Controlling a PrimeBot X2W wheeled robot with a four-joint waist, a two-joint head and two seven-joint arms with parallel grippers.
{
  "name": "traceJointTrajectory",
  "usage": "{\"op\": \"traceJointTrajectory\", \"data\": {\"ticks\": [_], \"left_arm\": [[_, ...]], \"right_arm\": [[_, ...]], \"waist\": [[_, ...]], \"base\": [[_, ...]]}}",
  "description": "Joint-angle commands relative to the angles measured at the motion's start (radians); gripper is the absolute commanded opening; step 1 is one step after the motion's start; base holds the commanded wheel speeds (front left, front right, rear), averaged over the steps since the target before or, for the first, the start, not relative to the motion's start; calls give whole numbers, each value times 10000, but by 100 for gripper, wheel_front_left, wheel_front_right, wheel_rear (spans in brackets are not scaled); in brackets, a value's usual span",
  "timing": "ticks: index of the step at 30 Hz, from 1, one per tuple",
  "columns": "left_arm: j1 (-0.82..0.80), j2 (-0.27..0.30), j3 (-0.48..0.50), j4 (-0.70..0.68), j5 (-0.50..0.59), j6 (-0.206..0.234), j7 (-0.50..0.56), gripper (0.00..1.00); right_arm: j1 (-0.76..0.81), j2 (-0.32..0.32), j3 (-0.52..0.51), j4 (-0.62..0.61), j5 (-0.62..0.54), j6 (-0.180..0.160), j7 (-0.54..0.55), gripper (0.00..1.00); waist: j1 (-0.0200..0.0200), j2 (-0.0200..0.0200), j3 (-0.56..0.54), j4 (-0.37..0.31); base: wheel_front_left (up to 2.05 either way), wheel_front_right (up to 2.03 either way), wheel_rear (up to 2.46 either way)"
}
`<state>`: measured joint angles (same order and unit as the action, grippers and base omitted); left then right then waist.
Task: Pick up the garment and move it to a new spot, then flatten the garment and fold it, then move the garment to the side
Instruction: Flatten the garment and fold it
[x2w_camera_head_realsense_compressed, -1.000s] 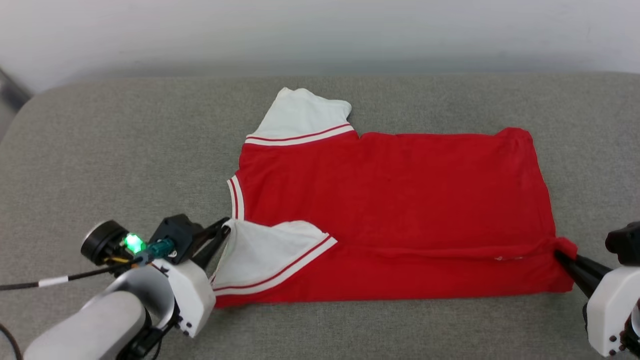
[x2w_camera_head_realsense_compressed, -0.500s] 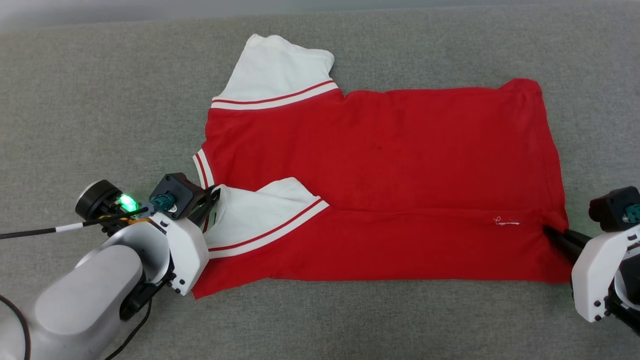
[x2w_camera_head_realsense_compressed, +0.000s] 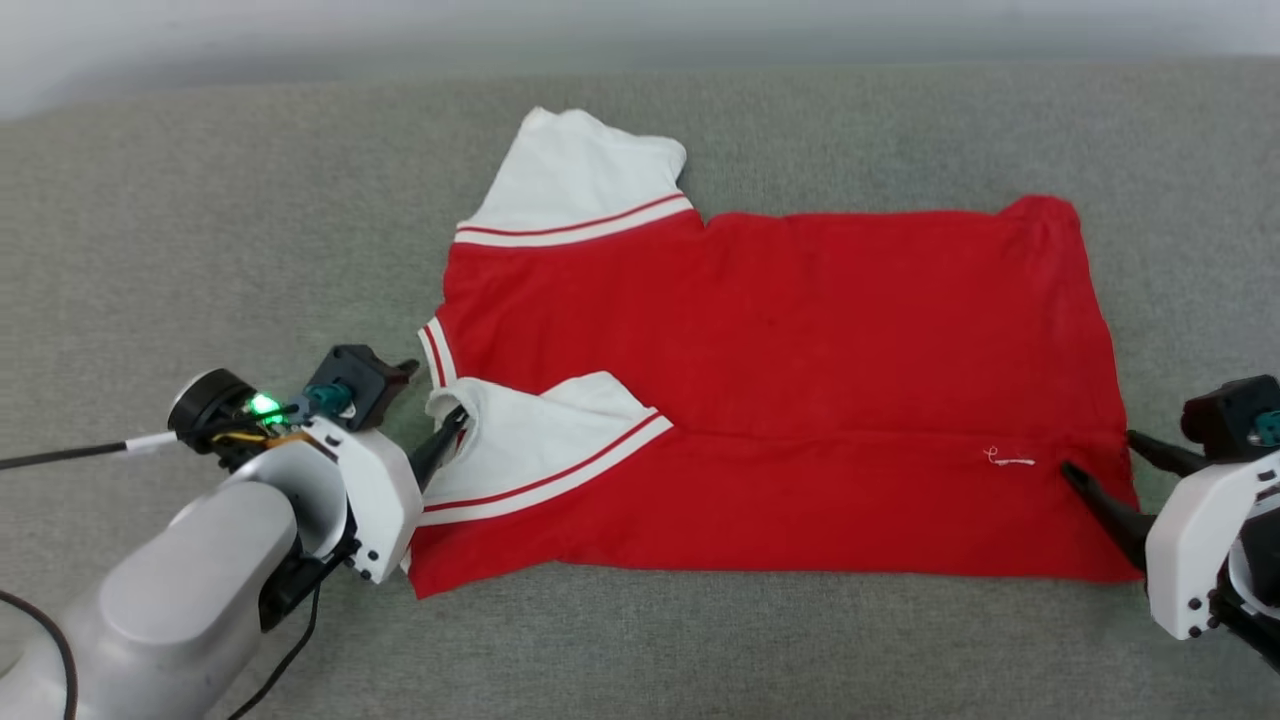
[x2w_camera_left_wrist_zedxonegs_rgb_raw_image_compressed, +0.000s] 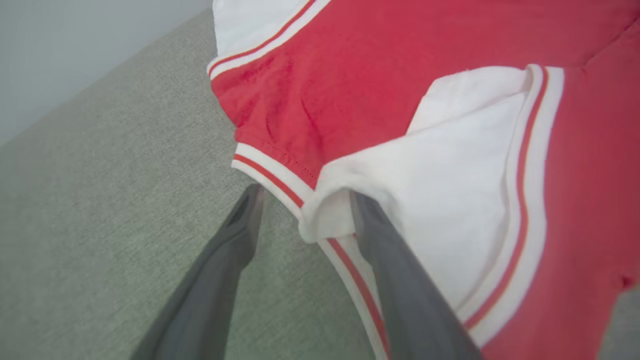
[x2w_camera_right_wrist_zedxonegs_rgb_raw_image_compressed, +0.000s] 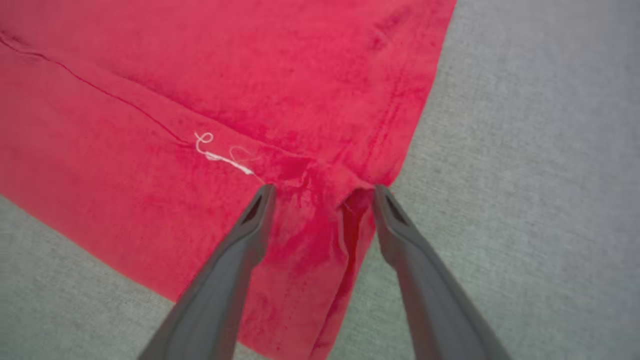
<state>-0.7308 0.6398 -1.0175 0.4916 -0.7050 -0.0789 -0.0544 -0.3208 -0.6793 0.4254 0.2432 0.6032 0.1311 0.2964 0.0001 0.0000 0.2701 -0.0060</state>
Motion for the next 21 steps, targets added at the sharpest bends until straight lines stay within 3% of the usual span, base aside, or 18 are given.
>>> {"op": "traceJointTrajectory", "data": {"ticks": [1,4,10,11,12,15,16,17,21], "left_arm": [[-277,39,79,-150,-50,-11,102,100],[-457,325,132,-512,-258,-82,658,100],[-1149,947,9,-1591,-1070,-249,3292,100],[-1149,947,9,-1591,-1070,-249,3292,100],[-1335,1096,-87,-1905,-1354,-257,4245,100],[-1539,1148,-160,-2187,-1746,-285,5208,100],[-1688,1222,-304,-2399,-2116,-308,6232,100],[-1688,1222,-304,-2399,-2116,-308,6232,100],[-1939,1235,-663,-2677,-2688,-327,8031,100]], "right_arm": [[164,-73,-66,-64,65,-8,-99,100],[367,-167,-227,-213,80,-8,-224,100],[733,-142,-539,-441,-43,-8,-126,100],[733,-142,-539,-441,-43,-8,-126,100],[814,-74,-592,-505,-76,-8,-51,100],[867,-3,-647,-589,-112,-8,8,100],[928,66,-678,-673,-167,-8,98,100],[928,66,-678,-673,-167,-8,98,100],[959,157,-679,-828,-220,-8,263,100]], "waist": [[-1,0,-370,135],[-1,0,-695,240],[-1,0,-1126,345],[-1,0,-1126,345],[-1,0,-1211,341],[-1,0,-1264,329],[-1,0,-1294,300],[-1,0,-1294,300],[-1,0,-1296,194]], "base": [[0,0,0],[0,0,0],[0,0,0],[0,0,0],[0,0,0],[0,0,0],[0,0,0],[0,0,0],[0,0,0]]}}
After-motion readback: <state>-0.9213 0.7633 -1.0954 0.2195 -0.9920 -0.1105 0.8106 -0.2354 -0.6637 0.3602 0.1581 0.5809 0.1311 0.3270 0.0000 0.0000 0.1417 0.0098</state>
